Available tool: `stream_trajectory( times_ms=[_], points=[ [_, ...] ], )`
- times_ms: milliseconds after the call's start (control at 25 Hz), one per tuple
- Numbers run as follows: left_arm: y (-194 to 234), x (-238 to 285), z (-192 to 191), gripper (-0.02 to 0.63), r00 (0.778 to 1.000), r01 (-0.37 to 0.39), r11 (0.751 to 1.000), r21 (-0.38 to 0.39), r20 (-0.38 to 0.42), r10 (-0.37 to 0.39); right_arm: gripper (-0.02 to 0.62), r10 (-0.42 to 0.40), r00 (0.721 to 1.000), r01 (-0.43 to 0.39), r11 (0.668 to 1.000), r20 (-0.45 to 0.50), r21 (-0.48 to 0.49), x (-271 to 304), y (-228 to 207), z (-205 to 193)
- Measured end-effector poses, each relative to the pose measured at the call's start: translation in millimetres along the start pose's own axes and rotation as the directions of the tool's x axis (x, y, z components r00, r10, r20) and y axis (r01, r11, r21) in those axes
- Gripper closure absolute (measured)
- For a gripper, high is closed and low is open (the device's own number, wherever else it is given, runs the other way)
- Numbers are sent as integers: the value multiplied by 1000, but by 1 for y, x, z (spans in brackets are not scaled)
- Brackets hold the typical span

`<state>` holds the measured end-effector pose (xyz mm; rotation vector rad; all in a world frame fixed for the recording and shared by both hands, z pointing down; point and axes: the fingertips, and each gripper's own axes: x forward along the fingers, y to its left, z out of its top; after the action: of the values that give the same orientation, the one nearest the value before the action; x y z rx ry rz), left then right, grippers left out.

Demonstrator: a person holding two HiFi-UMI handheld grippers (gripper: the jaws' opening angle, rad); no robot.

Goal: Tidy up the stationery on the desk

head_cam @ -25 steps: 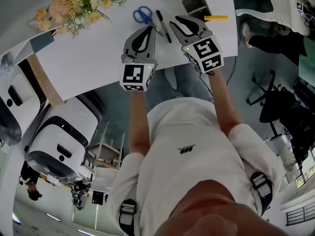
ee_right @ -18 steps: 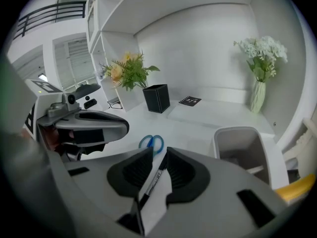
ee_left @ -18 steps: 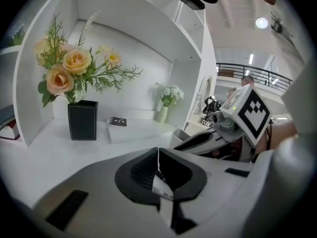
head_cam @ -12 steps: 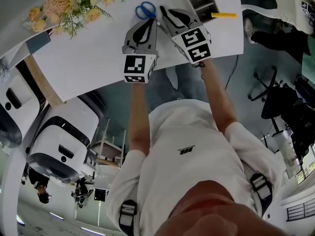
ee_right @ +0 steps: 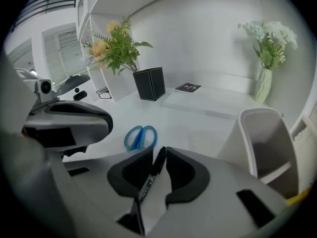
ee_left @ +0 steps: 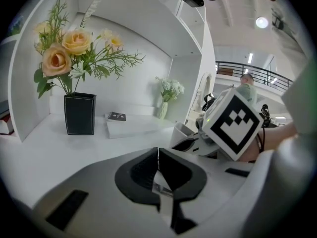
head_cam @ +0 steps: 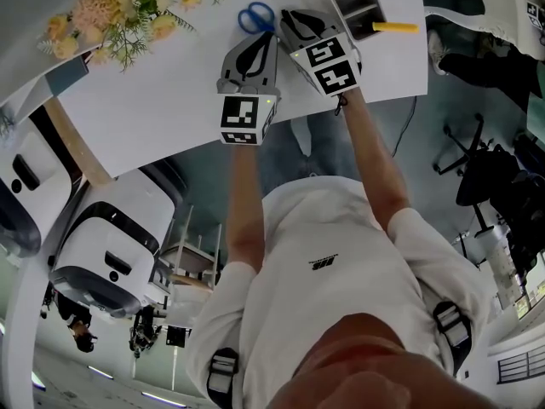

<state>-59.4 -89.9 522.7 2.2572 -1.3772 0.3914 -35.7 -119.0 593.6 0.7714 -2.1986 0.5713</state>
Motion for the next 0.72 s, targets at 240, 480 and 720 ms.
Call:
stream_trajectory(
  times_ms=[240, 480, 720],
  points=[
    [3, -5, -2, 606, 1000, -10, 1000, -9, 4, 10, 529, -3, 999, 4, 1000, -46, 11, 14, 0, -9],
    [6, -10, -1, 606, 1000, -23, 1000, -14, 12, 23, 551, -19, 998, 20, 1000, -52, 14, 16, -2, -10],
    [7, -15, 6, 606, 999, -26, 1000, -11, 26, 27, 551, -16, 1000, 16, 1000, -3, 23, 5, -2, 1]
  ],
)
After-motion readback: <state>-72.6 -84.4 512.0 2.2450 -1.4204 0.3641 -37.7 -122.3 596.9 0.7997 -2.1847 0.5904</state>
